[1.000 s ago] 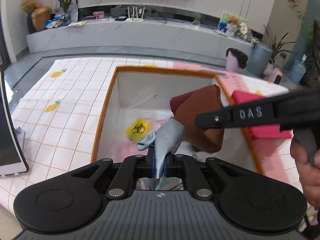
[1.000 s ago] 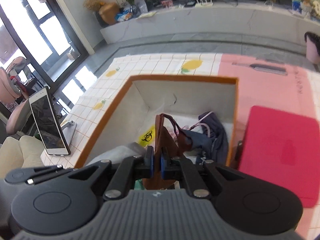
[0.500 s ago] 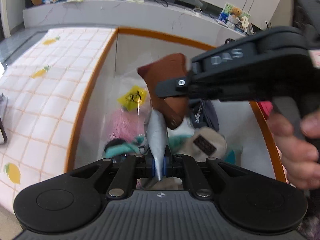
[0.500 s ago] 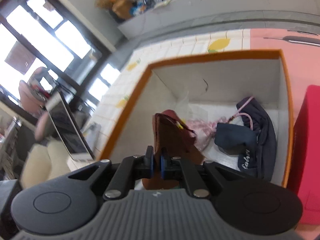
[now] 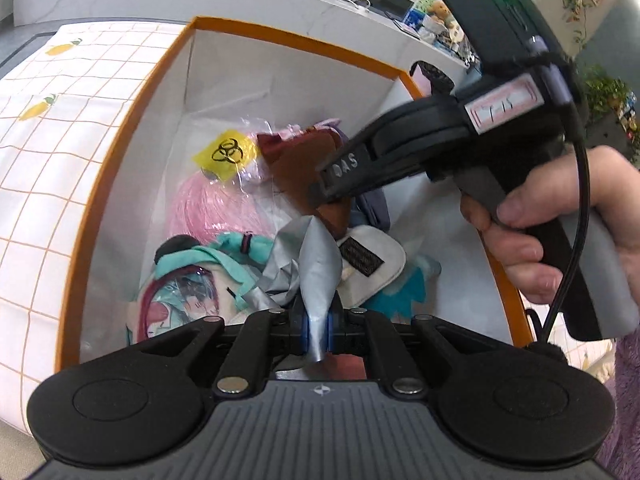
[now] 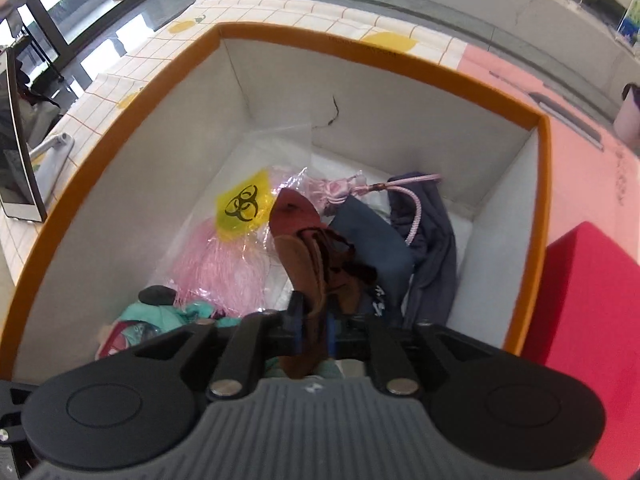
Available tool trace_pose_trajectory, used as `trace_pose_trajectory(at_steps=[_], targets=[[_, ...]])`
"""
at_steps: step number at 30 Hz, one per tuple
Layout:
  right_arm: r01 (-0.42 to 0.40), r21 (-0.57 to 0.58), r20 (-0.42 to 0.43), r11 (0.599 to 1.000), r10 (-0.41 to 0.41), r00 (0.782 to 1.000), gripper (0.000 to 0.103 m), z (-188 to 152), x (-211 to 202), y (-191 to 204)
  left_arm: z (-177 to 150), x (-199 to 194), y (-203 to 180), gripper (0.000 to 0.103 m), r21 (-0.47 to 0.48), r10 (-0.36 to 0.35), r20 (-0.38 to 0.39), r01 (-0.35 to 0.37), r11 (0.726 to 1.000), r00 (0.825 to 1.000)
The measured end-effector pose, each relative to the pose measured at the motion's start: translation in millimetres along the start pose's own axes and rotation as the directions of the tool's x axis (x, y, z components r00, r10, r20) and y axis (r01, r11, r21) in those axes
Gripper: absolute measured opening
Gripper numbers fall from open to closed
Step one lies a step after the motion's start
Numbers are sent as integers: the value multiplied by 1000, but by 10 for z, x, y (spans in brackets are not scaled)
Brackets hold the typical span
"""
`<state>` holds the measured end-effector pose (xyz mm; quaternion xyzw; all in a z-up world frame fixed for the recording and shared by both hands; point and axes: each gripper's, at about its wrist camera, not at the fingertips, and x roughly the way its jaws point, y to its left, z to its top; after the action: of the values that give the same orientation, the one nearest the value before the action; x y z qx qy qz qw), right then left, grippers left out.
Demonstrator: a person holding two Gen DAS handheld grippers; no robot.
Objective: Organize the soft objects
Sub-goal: 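Lower both cloths into the orange box and open both grippers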
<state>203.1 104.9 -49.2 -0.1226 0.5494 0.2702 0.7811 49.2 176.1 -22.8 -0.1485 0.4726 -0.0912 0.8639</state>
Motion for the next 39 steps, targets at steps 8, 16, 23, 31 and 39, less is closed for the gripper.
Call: trace_pose_trajectory(at_steps=[8, 16, 23, 31, 39], targets=[[27, -68, 45, 997, -24, 999, 40, -124, -205, 75, 19, 20, -25, 9, 7, -8, -9, 9, 1000, 1000], [3, -84, 218, 996, 16, 976, 65, -180, -708, 24, 36, 26, -19, 29, 31, -40, 9, 40, 999, 999], [-6, -50, 240, 999, 18, 971, 65, -340, -943, -116, -48, -122, -112, 85, 44, -87, 115, 82, 996, 990], [-24, -34, 249, 999, 31, 968, 72, -534, -1083, -255, -22, -152, -105, 97, 14, -39, 196, 37, 999, 980], [-53, -4, 301, 999, 51, 952, 96, -641, -1219, -374, -30, -158, -104, 97, 17, 10, 193, -13, 1000, 981]])
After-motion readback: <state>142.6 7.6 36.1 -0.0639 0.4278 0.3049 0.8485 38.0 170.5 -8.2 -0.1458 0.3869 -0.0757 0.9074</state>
